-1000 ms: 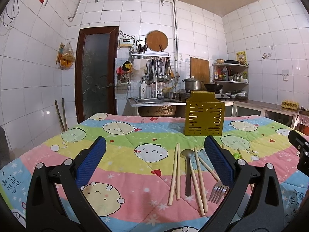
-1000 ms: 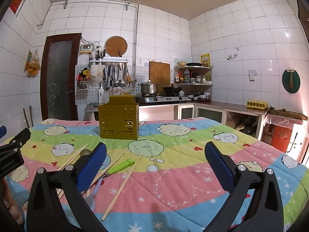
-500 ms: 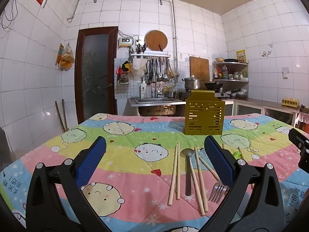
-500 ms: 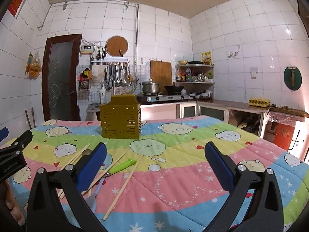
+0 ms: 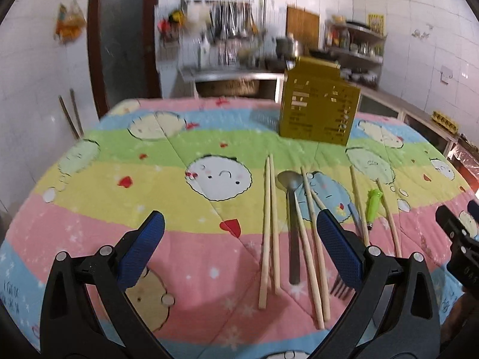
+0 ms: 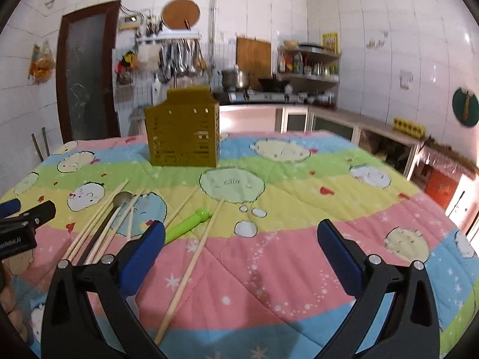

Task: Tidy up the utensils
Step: 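Lower the left tool onto a wooden chopstick while the right tool lowers onto another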

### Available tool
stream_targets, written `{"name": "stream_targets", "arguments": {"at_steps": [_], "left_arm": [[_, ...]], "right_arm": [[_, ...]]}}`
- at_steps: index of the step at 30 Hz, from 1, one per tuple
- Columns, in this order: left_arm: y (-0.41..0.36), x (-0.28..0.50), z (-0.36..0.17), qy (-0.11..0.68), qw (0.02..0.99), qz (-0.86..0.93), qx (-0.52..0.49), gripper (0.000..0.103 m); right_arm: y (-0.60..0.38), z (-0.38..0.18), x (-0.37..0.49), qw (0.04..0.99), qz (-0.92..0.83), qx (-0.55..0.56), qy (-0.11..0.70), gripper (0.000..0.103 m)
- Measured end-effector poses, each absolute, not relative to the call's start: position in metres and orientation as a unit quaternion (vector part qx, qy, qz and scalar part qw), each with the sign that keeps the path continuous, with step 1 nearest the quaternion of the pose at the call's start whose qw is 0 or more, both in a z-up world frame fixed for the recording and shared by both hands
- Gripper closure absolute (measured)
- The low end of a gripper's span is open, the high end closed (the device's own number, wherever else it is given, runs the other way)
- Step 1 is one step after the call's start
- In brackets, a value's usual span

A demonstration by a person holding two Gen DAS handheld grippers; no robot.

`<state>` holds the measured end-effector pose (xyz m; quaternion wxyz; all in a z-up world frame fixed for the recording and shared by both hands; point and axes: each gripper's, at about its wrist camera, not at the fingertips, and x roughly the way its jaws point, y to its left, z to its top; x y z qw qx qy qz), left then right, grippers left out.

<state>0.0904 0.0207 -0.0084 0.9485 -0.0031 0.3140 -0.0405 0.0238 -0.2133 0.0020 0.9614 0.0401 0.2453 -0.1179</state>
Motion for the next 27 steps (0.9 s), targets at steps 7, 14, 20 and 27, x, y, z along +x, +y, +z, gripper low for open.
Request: {"name": "stream_targets", "arguments": {"at_steps": [7,14,20,27], "left_arm": [[0.01,0.134,0.001,0.356,0.932,-0.064,0.031,0.005],[0.007,0.166,-0.02,0.396,0.915,-0.065,0.031,0.005],[0.014,0.186,-0.04,0.428,0.901,-0.073,0.007,0.005],[0.014,0.2,-0.053,0.452,0.889,-0.068,0.034,0.005]], "right_arm": [[-0.224,0.0,0.067,0.931,-0.129,0.08,0.331,0.004],[-0.217,-0.022,0.097,0.916,-0.148,0.065,0.368,0.004],[-0.213,-0.031,0.108,0.91,-0.163,0.047,0.378,0.004],[-0.214,-0.041,0.114,0.901,-0.176,0.043,0.393,0.004]]}}
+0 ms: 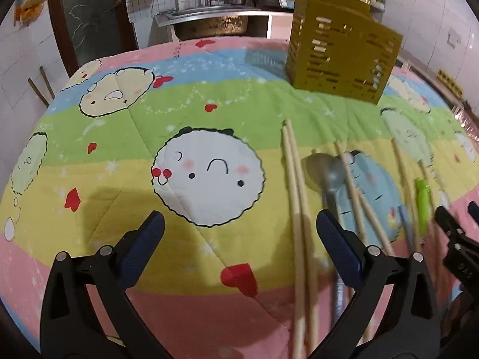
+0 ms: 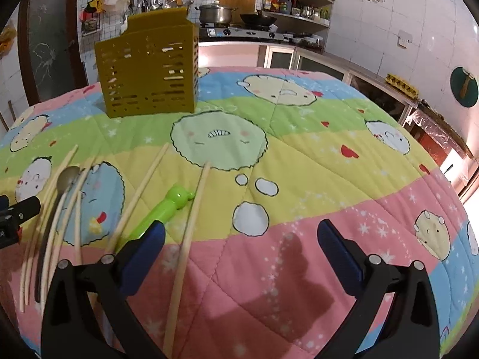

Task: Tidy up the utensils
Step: 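Lower the left tool onto a wooden chopstick while the right tool lowers onto another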

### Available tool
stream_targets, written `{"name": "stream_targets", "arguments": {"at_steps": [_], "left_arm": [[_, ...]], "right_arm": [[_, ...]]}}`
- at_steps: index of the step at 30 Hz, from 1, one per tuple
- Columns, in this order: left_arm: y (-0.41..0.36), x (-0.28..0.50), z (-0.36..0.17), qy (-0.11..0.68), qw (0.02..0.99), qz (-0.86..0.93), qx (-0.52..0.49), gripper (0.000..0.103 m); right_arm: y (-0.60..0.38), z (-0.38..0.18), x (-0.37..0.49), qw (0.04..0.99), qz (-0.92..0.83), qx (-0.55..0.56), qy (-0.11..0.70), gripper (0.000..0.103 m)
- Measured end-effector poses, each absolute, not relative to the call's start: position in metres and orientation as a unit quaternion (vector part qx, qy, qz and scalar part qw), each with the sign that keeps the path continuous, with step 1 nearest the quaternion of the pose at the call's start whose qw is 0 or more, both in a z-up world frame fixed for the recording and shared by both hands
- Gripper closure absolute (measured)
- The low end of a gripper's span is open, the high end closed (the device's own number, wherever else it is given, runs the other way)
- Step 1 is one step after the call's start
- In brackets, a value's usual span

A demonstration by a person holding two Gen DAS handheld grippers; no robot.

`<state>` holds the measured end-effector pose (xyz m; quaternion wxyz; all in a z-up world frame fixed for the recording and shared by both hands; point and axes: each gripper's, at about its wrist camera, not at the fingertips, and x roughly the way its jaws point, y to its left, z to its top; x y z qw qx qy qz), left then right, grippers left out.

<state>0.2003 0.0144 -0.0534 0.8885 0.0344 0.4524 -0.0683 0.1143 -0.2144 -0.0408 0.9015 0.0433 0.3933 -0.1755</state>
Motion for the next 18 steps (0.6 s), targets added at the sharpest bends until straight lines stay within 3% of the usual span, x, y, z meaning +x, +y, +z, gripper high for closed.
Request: {"name": "stream_targets", "arguments": {"at_steps": [7,13,18], "left_arm": [[0.02,0.208,-0.057,0.466,0.881,-0.07,0.037,0.008],[0.001,0.204,-0.062,0.464,0.879,-0.082,0.07,0.018],[-0.001,0.207,-0.059,0.472,0.875,-0.095,0.054,0.033]], "right_arm": [[-0.217,-0.045,0.117,0.897,-0.175,0.052,0.403,0.004],[-0.218,-0.047,0.118,0.894,-0.174,0.056,0.41,0.004],[-0.217,-0.047,0.118,0.893,-0.17,0.061,0.412,0.006]]}}
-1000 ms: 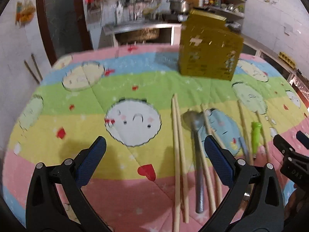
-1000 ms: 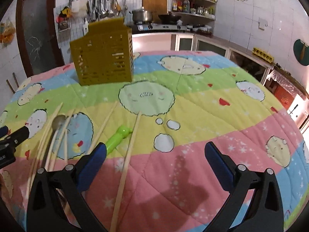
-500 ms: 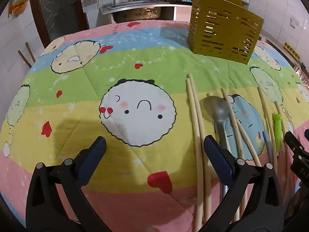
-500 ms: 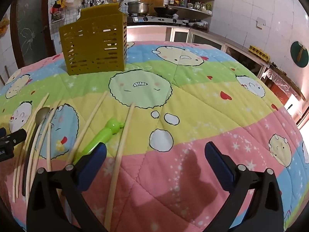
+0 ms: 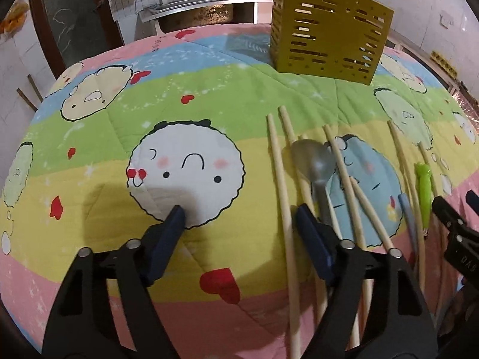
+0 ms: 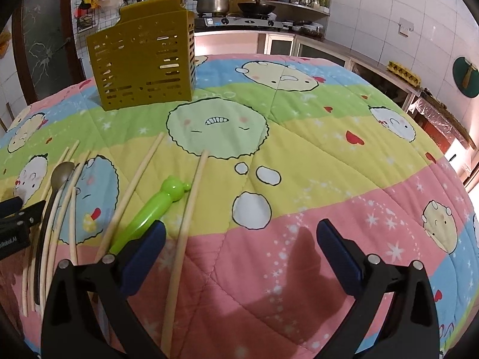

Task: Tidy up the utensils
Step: 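Lower the left tool onto a wooden chopstick while the right tool lowers onto another, then close the left tool on its chopstick while the right tool closes on its chopstick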

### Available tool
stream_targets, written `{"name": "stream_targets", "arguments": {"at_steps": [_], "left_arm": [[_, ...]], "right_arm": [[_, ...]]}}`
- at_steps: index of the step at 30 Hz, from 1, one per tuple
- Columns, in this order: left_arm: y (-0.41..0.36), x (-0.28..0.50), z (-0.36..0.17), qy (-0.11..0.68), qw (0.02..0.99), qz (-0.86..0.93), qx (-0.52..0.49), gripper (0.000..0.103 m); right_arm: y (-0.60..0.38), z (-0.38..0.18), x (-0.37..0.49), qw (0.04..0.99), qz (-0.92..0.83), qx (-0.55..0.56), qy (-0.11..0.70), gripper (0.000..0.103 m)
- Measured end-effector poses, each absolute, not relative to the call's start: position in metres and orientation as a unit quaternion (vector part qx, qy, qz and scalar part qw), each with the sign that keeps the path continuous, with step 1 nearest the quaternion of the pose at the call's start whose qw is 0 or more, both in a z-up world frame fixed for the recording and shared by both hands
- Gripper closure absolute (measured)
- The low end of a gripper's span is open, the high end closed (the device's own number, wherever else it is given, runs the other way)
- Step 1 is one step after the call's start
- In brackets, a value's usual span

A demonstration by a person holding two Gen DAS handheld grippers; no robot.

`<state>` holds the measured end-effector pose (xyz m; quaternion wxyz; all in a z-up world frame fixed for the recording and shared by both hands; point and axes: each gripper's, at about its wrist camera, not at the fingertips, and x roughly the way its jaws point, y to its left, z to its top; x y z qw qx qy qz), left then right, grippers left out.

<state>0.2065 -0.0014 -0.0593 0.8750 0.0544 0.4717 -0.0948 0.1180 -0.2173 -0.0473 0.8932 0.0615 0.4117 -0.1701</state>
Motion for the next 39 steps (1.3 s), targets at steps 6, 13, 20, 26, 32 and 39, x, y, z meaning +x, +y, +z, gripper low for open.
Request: {"name": "stream_targets", "arguments": {"at_steps": [6,13,20,26,32,39], "left_arm": [[-0.011,0.207,-0.058,0.469,0.876,-0.101,0.055,0.048],[-0.007,0.208,-0.057,0.473,0.873,-0.107,0.04,0.06],[-0.019,0.211,-0.054,0.481,0.868,-0.117,0.048,0.086],[-0.023,0.221,-0.057,0.49,0.862,-0.126,0.041,0.092],[-0.019,0.228,-0.057,0.5,0.855,-0.132,0.024,0.097],[-0.022,0.23,-0.057,0.5,0.856,-0.133,0.028,0.098]], "right_arm": [[-0.214,-0.049,0.12,0.891,-0.155,0.074,0.42,0.033],[-0.207,-0.046,0.12,0.89,-0.151,0.072,0.424,0.05],[-0.205,-0.047,0.128,0.886,-0.149,0.082,0.431,0.068],[-0.204,-0.05,0.136,0.881,-0.151,0.085,0.44,0.072],[-0.205,-0.048,0.14,0.88,-0.145,0.088,0.443,0.085],[-0.209,-0.047,0.142,0.88,-0.138,0.098,0.444,0.091]]}}
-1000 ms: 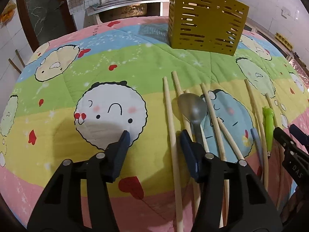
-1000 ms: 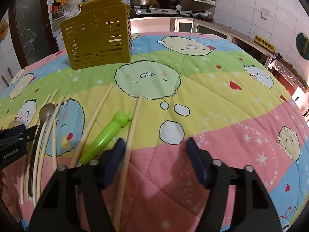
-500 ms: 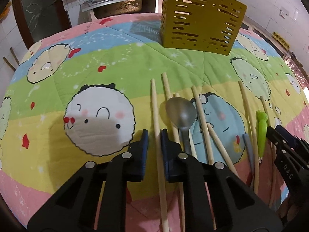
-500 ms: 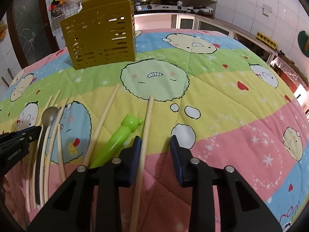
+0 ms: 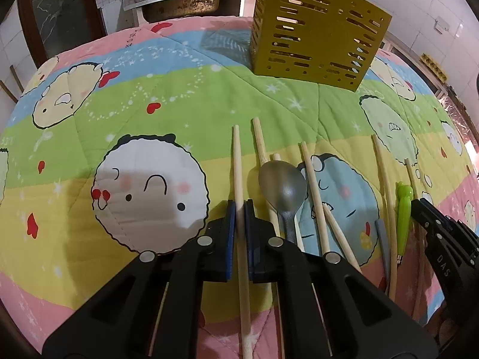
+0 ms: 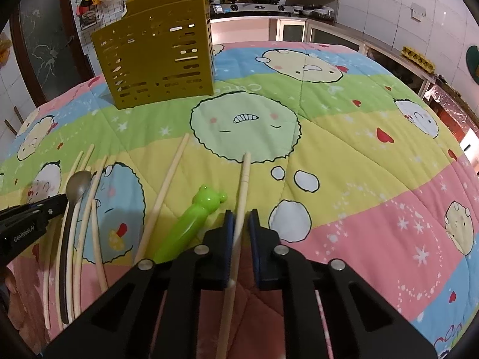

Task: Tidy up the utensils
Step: 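Close the left tool on its chopstick while the right tool closes on its chopstick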

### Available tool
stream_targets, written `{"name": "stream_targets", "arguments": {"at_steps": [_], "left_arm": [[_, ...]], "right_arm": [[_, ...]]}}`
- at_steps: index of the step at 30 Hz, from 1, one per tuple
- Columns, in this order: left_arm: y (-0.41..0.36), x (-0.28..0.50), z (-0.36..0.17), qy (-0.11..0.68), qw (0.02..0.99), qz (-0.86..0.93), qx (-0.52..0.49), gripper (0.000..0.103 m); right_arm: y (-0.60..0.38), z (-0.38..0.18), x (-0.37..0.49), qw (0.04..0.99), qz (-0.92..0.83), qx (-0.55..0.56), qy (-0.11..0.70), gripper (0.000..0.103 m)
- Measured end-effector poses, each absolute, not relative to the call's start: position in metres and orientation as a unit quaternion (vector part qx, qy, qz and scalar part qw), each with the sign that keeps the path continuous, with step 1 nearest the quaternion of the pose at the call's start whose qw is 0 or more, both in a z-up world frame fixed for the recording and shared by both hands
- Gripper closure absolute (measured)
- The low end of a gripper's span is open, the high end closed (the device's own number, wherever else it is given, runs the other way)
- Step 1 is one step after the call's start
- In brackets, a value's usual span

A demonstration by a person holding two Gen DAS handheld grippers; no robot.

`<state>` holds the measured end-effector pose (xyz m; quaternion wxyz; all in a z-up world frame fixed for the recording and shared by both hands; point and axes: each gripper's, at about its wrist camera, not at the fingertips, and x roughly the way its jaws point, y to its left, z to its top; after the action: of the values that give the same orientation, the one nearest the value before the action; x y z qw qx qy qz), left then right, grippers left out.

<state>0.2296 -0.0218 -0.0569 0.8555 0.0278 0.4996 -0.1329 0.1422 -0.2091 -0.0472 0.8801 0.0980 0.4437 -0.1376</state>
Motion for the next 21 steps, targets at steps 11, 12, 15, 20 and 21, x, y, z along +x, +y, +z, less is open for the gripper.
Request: {"name": "stream_targets", "arguments": {"at_steps": [11,12,15,20,21], "left_arm": [[-0.0236,0.231,-0.0577,0.494,0.859,-0.128,0.034,0.098],[-0.0239,0.2306,-0.0577,0.493,0.86,-0.129,0.036,0.098],[-0.0247,0.2292,-0.0578,0.486,0.862,-0.133,0.045,0.098],[-0.0251,0.2261,-0.0583,0.477,0.867,-0.132,0.054,0.098],[-0.0252,0.2258,-0.0583,0.476,0.868,-0.132,0.054,0.098]], "right_arm": [[-0.2068,-0.0487,0.1424,0.881,-0.139,0.092,0.443,0.091],[-0.2066,-0.0489,0.1423,0.881,-0.14,0.091,0.443,0.091],[-0.2055,-0.0492,0.1422,0.881,-0.141,0.089,0.443,0.091],[-0.2053,-0.0494,0.1417,0.881,-0.14,0.087,0.443,0.091],[-0.2054,-0.0492,0.1416,0.881,-0.14,0.087,0.443,0.091]]}}
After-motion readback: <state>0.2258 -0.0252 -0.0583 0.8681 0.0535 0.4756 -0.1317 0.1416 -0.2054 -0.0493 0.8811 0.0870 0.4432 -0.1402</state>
